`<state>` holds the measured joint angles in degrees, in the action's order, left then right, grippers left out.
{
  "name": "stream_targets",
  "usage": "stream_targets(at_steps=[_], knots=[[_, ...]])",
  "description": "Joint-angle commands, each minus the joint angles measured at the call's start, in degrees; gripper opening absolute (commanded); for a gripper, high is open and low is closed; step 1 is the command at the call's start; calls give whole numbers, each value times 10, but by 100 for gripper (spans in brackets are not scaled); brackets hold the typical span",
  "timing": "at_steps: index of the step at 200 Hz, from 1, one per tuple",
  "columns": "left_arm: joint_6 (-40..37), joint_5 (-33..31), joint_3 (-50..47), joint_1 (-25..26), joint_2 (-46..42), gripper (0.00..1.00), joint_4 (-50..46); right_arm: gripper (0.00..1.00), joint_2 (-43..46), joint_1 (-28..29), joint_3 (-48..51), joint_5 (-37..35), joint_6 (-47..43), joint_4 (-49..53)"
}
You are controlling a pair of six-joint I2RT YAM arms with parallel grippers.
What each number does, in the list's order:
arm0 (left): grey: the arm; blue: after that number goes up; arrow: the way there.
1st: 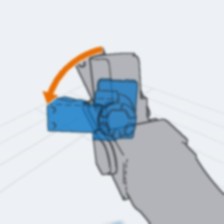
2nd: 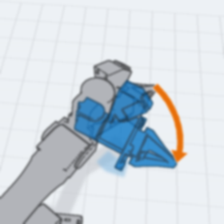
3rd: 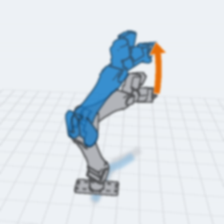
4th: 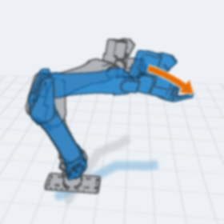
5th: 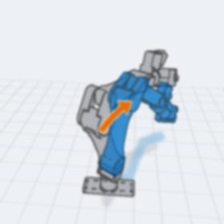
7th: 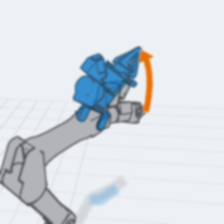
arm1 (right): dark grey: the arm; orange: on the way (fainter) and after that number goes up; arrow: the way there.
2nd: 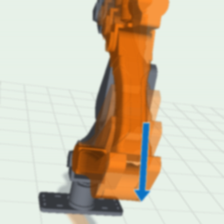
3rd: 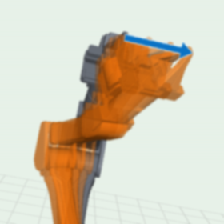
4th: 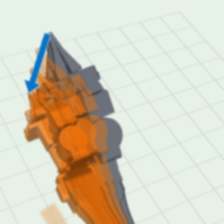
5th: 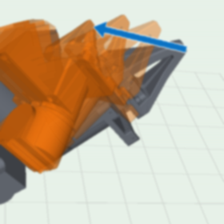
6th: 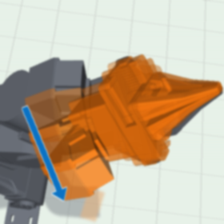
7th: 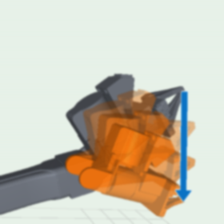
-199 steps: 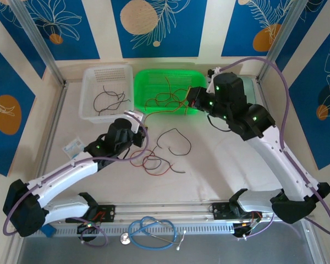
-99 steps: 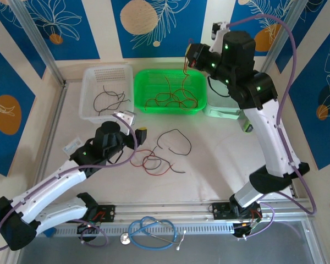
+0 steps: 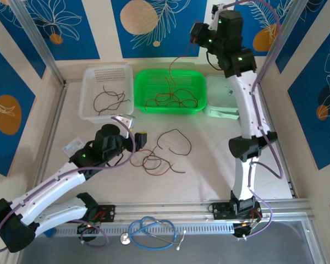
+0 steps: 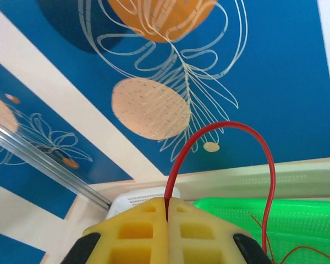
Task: Untangle the cables
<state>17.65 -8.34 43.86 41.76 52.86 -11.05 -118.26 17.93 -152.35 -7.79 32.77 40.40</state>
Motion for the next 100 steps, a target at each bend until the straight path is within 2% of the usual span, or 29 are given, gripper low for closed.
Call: stream_targets(at_steps=[1, 29, 100], knots=[[14, 8, 0, 2, -18, 68, -9, 0, -58, 3, -16, 31, 0, -25], [15, 1, 3, 4, -27, 69, -25, 0, -115, 3, 17, 26, 14, -10], [30, 3, 22, 5, -16, 69, -56, 0, -135, 12, 247, 21, 57, -44]])
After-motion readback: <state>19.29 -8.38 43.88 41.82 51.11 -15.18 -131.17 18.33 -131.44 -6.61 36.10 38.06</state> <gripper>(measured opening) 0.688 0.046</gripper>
